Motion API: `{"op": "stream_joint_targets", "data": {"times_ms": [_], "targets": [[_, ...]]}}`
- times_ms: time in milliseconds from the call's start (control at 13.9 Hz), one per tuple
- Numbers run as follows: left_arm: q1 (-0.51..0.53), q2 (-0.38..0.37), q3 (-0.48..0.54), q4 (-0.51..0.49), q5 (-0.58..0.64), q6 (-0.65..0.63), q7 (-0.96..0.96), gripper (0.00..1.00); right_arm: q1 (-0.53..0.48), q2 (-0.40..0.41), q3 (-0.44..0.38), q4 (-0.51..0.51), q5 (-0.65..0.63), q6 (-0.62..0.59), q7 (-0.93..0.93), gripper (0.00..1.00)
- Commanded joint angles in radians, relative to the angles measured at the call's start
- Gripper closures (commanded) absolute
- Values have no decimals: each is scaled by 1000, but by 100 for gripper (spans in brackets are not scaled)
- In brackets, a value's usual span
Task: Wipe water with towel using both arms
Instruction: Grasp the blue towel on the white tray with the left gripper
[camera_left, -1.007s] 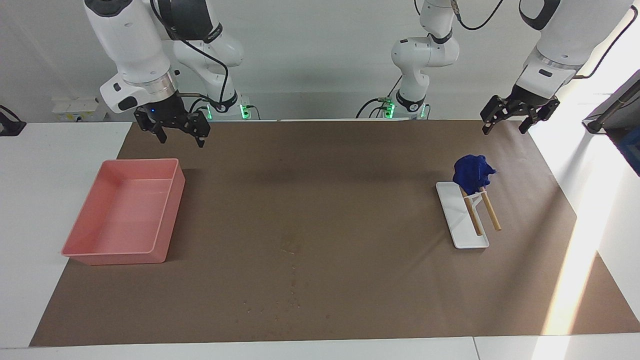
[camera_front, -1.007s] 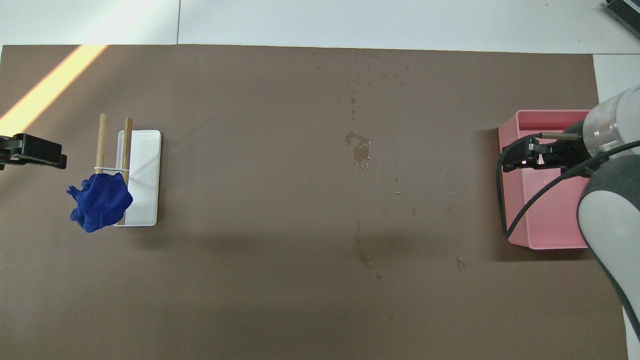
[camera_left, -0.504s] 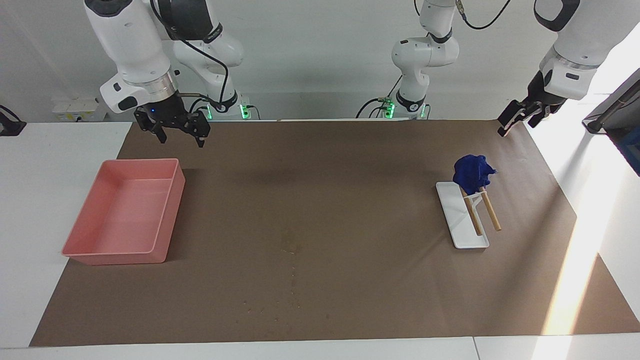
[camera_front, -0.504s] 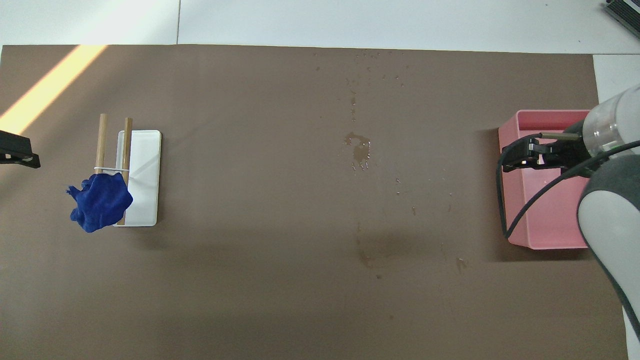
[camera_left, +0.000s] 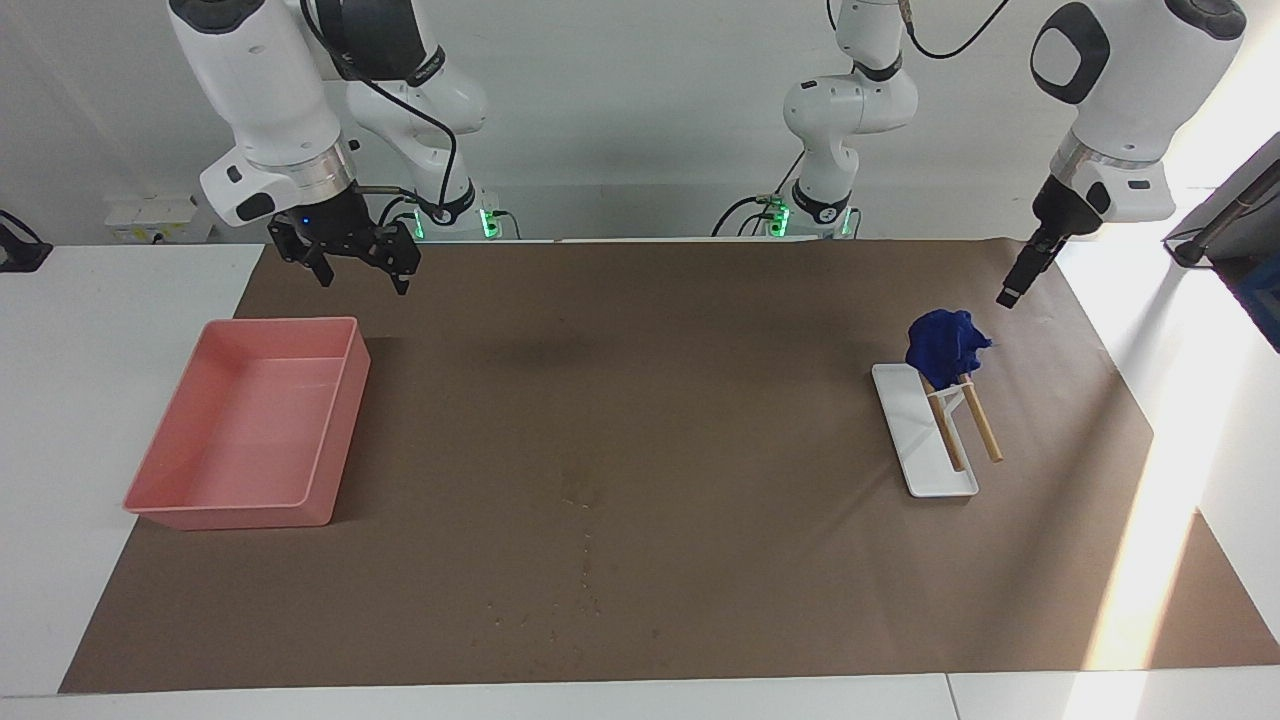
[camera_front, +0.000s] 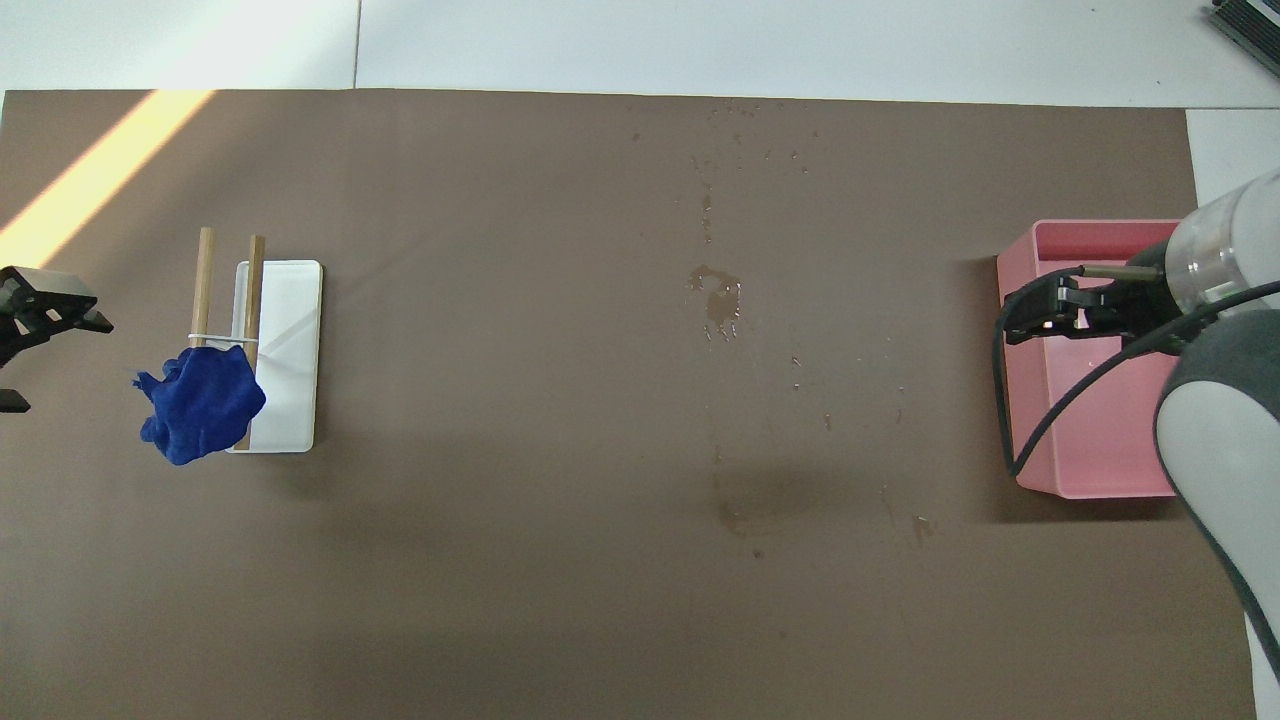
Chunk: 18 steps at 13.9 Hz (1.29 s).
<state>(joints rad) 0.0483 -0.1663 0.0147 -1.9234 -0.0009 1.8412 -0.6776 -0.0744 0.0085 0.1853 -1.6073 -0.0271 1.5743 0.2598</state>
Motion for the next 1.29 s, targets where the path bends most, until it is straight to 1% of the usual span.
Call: {"op": "stream_joint_targets", "data": {"times_ms": [0, 216, 360, 719, 935, 1223], "targets": [[7, -59, 1, -129, -7, 94, -30, 0, -19, 1, 11, 3, -4, -7, -19, 0], [10, -62, -1, -216, -7, 197, -100, 0, -18, 1, 11, 3, -4, -8, -19, 0], [10, -56, -1, -265, -5, 265, -102, 0, -19, 1, 11, 1, -4, -7, -19, 0], [5, -36, -1, -315, -7, 338, -103, 0, -19, 1, 11, 3, -4, -8, -19, 0], [-1, -18, -1, -356, -7, 414, -105, 0, -19, 1, 11, 3, -4, -8, -19, 0], [-5, 5, -2, -358, -7, 437, -106, 0, -19, 1, 11, 3, -4, -8, -19, 0]]}}
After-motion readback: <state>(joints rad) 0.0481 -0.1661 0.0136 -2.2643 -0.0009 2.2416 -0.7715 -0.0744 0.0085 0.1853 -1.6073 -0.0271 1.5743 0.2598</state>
